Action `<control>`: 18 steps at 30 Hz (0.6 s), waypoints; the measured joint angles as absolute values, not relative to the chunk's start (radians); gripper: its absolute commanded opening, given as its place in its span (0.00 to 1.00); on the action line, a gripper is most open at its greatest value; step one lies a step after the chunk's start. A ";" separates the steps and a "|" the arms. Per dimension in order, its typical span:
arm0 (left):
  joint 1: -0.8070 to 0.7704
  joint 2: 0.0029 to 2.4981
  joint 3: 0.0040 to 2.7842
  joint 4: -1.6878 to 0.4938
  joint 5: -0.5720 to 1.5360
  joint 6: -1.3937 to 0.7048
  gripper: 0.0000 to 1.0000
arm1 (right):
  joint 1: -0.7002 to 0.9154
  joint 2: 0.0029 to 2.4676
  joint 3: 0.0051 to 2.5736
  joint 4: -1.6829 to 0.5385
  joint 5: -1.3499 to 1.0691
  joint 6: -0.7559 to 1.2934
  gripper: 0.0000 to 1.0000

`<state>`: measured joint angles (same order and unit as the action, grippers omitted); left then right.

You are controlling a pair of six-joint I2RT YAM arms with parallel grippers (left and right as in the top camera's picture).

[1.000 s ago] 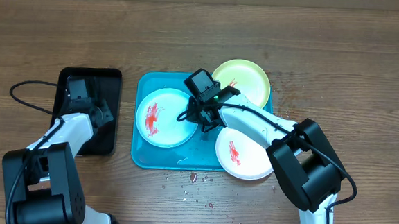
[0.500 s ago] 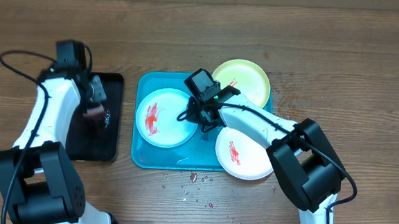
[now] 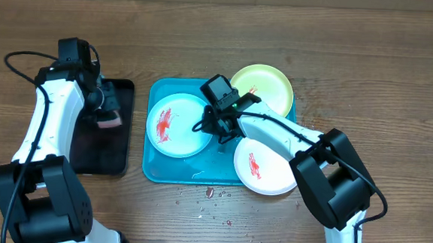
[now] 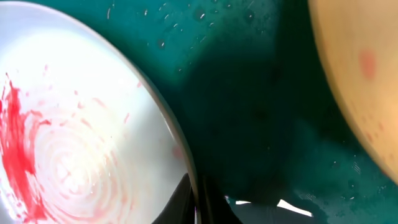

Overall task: Clean dirty plates on tray and stack at the side
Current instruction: 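Carry the sponge with the left gripper onto the light-blue plate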

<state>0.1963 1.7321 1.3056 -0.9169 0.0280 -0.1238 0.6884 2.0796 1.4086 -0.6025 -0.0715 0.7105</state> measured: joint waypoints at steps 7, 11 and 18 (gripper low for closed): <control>0.160 1.733 1.367 -0.973 0.276 0.007 0.04 | 0.639 2.081 1.410 -0.641 -0.187 0.679 0.04; 0.080 1.733 1.369 -0.952 0.300 0.037 0.04 | 0.599 2.081 1.411 -0.682 -0.251 0.646 0.04; -0.047 1.733 1.348 -0.880 0.238 0.059 0.04 | 0.550 2.082 1.412 -0.741 -0.324 0.566 0.04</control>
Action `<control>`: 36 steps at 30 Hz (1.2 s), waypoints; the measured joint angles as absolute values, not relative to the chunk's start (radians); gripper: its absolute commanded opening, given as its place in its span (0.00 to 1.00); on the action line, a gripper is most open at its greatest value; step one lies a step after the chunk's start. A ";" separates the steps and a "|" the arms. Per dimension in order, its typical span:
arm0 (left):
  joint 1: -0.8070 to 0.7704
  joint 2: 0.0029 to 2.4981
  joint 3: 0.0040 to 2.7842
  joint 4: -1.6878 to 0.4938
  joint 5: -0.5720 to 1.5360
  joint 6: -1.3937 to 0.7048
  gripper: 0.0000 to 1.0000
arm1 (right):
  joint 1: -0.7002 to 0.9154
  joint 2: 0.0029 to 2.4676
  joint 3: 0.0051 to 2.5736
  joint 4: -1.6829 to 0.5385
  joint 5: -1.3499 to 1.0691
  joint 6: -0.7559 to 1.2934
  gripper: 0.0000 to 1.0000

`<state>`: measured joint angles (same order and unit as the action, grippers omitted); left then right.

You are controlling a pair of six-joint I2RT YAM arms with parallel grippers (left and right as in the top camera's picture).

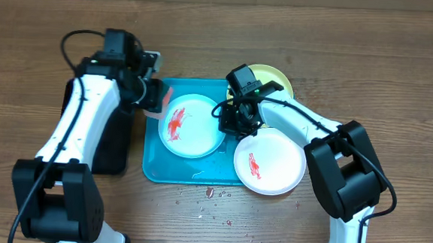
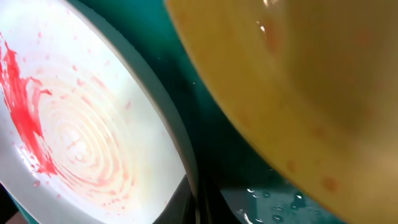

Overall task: Clean dirty plates on tray and stack at the side
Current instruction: 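Carry the sponge with the left gripper onto the light-blue plate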

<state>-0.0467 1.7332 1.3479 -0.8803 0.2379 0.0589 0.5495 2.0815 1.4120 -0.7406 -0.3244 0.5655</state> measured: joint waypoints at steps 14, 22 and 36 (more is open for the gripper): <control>-0.171 1.873 1.264 -0.754 0.092 0.061 0.04 | 0.549 2.085 1.412 -0.741 -0.342 0.527 0.04; -0.182 1.955 1.288 -0.782 0.099 0.056 0.04 | 0.549 2.086 1.412 -0.739 -0.340 0.524 0.04; -0.234 1.998 1.280 -0.835 0.465 0.260 0.04 | 0.548 2.086 1.412 -0.741 -0.336 0.523 0.04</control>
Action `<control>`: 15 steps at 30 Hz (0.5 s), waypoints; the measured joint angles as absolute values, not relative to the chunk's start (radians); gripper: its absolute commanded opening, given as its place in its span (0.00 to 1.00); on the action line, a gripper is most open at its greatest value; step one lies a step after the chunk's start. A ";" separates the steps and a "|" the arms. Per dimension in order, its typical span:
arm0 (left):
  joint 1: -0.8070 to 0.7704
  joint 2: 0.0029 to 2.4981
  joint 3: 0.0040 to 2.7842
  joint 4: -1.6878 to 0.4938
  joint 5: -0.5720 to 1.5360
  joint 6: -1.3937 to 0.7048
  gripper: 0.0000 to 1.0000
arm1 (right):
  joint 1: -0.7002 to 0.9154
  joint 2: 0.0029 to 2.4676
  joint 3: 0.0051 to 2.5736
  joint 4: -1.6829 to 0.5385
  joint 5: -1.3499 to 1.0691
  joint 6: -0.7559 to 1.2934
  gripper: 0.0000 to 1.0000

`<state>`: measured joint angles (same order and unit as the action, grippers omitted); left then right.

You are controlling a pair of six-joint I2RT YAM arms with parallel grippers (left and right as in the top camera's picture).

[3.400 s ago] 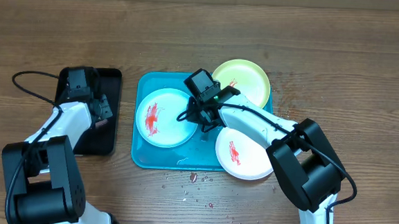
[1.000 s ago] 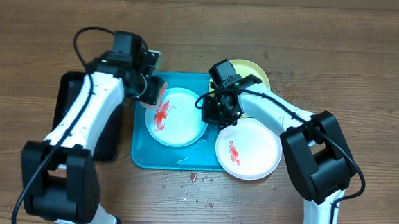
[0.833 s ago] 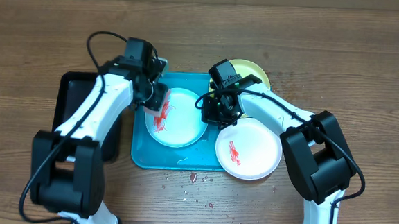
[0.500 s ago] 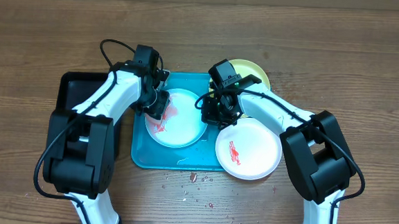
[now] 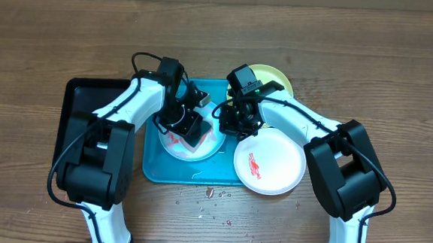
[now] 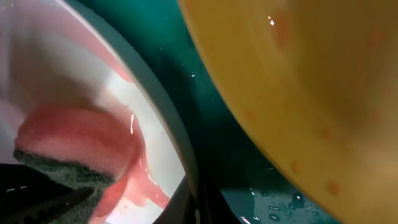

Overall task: Clean dirty plates on tray and stack at the side
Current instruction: 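Carry the sponge with the left gripper onto the light-blue plate, then scrub the light-blue plate with the sponge while right gripper holds rim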

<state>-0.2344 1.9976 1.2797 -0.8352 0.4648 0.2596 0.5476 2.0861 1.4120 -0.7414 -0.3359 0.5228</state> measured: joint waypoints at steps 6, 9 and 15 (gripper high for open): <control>-0.262 1.982 1.276 -0.739 0.290 -0.045 0.04 | 0.543 2.090 1.413 -0.712 -0.324 0.529 0.04; -0.285 1.973 1.289 -0.733 0.130 -0.215 0.04 | 0.544 2.093 1.416 -0.707 -0.326 0.532 0.04; -0.281 1.973 1.309 -0.796 -0.214 -0.426 0.04 | 0.544 2.094 1.419 -0.707 -0.337 0.538 0.04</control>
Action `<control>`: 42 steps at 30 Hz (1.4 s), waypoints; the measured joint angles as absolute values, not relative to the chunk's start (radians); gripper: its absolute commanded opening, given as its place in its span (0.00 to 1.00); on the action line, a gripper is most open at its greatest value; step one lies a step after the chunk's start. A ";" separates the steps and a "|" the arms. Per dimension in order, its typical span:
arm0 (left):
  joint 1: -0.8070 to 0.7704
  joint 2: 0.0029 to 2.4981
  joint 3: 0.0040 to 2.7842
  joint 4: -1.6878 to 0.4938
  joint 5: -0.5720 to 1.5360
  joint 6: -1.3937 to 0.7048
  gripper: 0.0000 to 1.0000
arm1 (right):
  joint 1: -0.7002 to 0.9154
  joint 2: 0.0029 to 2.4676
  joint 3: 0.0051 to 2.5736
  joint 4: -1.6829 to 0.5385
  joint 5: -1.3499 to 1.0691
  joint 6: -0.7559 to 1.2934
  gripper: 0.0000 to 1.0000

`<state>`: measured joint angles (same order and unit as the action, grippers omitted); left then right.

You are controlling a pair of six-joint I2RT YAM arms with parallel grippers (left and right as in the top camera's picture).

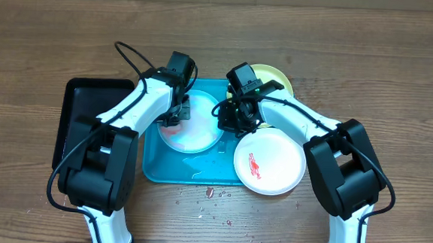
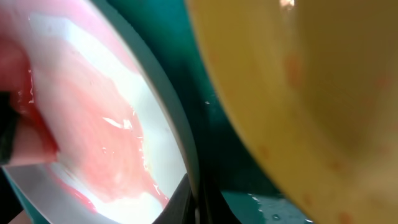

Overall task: Clean dirty plates on tray and stack at the side
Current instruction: 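Scrub the light-blue plate with the sponge while right gripper holds rim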

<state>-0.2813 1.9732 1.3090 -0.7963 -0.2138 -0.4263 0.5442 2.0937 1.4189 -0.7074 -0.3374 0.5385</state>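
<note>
A white plate point(image 1: 197, 135) point(image 2: 93, 112) covered in a wet pink smear lies on the teal tray point(image 1: 198, 169). My right gripper point(image 1: 230, 124) point(image 2: 198, 205) is shut on that plate's right rim. My left gripper point(image 1: 178, 113) is over the plate's upper left part, shut on a pink sponge point(image 2: 11, 127) that presses on the plate. A second white plate point(image 1: 274, 159) with a red stain sits at the tray's lower right corner. A yellow-green plate point(image 1: 275, 80) point(image 2: 311, 93) rests at the tray's upper right corner.
A black tray point(image 1: 81, 121) lies left of the teal tray, under my left arm. Red crumbs and drops point(image 1: 208, 193) dot the wooden table just in front of the teal tray. A puddle of water point(image 1: 199, 162) stands on the teal tray's floor.
My left gripper with the sponge has moved from the plate's lower middle to its upper left. The red mark on the plate is now a pale pink film. My right gripper has not moved.
At first my left gripper held the sponge over the black tray while my right gripper pinched the stained plate's rim. Then the left gripper was at the teal tray's left edge, then the sponge was on the plate. Now the stain is smeared thin.
</note>
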 measured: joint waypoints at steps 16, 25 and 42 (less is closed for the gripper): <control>-0.278 1.977 1.314 -0.863 0.153 0.158 0.04 | 0.543 2.098 1.419 -0.732 -0.350 0.536 0.04; -0.328 1.980 1.301 -0.753 0.118 0.133 0.04 | 0.538 2.098 1.420 -0.717 -0.331 0.539 0.04; -0.356 1.992 1.328 -0.960 -0.326 -0.636 0.04 | 0.557 2.098 1.422 -0.717 -0.352 0.530 0.04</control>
